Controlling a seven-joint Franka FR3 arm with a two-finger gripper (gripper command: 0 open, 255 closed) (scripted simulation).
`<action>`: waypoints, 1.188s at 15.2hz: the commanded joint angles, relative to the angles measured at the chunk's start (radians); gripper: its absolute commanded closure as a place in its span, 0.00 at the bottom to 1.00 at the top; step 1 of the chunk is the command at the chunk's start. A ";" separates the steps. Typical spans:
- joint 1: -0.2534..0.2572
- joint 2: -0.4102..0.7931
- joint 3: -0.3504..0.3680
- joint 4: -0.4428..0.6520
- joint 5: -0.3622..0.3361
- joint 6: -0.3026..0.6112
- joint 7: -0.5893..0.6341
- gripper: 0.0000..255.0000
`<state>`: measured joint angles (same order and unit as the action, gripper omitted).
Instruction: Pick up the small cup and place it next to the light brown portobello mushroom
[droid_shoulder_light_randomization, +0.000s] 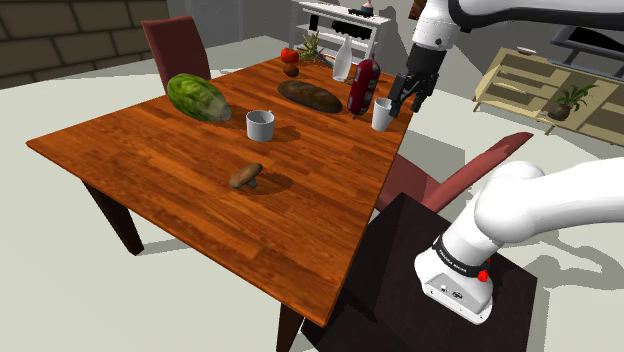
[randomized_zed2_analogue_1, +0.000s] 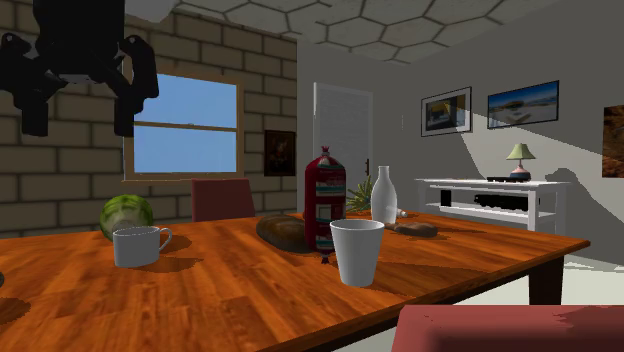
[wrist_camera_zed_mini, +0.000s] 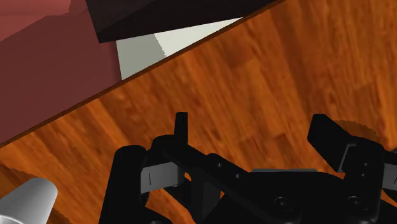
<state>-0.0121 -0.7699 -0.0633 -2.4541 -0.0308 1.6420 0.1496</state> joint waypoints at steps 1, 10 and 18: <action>0.000 0.000 0.000 0.000 0.000 0.000 0.000 0.00; -0.061 0.265 -0.102 0.071 -0.106 0.194 -0.089 0.00; -0.102 0.530 -0.185 0.212 -0.151 0.329 -0.160 0.00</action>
<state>-0.1097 -0.2797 -0.2372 -2.2684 -0.1791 1.9551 -0.0001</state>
